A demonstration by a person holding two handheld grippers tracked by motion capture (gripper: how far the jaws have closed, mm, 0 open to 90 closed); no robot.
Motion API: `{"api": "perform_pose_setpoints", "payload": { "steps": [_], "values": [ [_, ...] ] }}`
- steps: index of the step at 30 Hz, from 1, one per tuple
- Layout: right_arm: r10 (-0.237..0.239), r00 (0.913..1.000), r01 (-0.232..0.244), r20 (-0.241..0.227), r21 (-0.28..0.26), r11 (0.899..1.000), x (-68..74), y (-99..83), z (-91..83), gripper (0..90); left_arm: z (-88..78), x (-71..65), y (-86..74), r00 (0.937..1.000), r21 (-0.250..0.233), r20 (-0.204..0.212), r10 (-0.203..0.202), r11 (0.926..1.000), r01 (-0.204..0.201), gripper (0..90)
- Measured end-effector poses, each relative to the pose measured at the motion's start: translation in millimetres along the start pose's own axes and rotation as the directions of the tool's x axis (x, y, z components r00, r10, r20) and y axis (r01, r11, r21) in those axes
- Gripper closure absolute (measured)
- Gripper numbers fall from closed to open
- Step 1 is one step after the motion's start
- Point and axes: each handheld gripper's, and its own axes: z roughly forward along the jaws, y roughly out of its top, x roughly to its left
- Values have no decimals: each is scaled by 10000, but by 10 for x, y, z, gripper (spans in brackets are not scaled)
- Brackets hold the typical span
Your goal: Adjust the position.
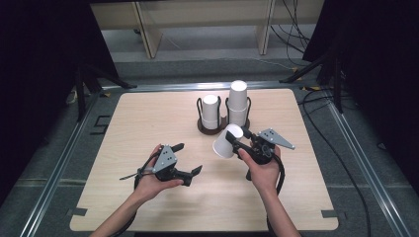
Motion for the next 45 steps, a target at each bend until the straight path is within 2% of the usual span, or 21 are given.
{"api": "perform_pose_setpoints", "payload": {
  "steps": [3,4,7,8,9,10,13,17,18,20,22,23,25,29,35,36,37,39,41,42,45],
  "values": [
    [174,9998,-174,-42,54,9998,-22,-21,17,364,40,-24,3,10000,-118,58,-4,9999,5,3],
    [498,9988,-498,-36,142,9987,-30,-32,25,364,44,-30,8,10000,-22,64,29,10000,-29,3],
    [533,9986,-532,-69,114,9985,-48,-35,32,364,78,-58,12,9999,-28,137,42,10000,-42,0],
    [835,9964,-833,-130,156,9964,-42,-36,33,364,85,-63,15,9999,-32,148,89,10000,-89,0],
    [771,9969,-769,-145,114,9970,-56,-35,34,364,105,-76,17,9998,-114,197,101,9999,-99,0],
    [1070,9940,-1067,-245,137,9942,-58,-35,36,364,110,-85,25,9997,-94,202,146,9999,-144,0],
    [1277,9914,-1276,-292,76,9918,-88,-35,40,364,125,-104,51,9994,-60,247,226,9997,-225,0],
    [1943,9803,-1939,-369,141,9809,-100,-38,45,364,155,-125,78,9992,-72,304,277,9996,-275,0],
    [1929,9806,-1926,-352,138,9812,-110,-41,52,364,178,-129,76,9990,-239,354,277,9994,-268,0],
    [2112,9766,-2107,-411,152,9774,-122,-50,62,364,182,-137,87,9987,-83,330,388,9992,-385,0],
    [2410,9695,-2399,-453,275,9704,-117,-59,71,365,210,-146,83,9986,-238,372,382,9990,-374,0],
    [2382,9699,-2372,-505,257,9711,-128,-69,78,364,207,-149,88,9985,-138,338,441,9990,-436,0],
    [2692,9609,-2673,-642,363,9629,-128,-82,81,364,219,-153,87,9981,-140,378,494,9987,-489,0],
    [2960,9536,-2939,-545,433,9549,-131,-89,97,365,231,-151,90,9979,-75,373,520,9986,-517,0],
    [3227,9433,-3198,-776,482,9463,-148,-98,101,365,253,-151,102,9978,-66,376,550,9985,-548,0],
    [3308,9410,-3280,-717,487,9434,-149,-100,108,364,272,-153,98,9978,-229,411,521,9984,-512,0],
    [3268,9412,-3238,-861,463,9450,-155,-103,104,364,263,-152,105,9976,-59,382,576,9983,-574,0],
    [3505,9335,-3478,-749,477,9364,-156,-106,116,364,279,-158,106,9974,-85,414,581,9983,-578,0],
    [3512,9295,-3486,-1125,422,9363,-172,-116,114,364,299,-166,104,9973,-238,462,569,9982,-559,0],
    [3537,9306,-3509,-946,453,9353,-170,-112,112,365,297,-168,107,9973,-192,437,595,9981,-587,0],
    [3810,9195,-3783,-971,458,9246,-174,-109,115,364,302,-170,114,9970,-139,439,634,9979,-628,0]
  ]
}}
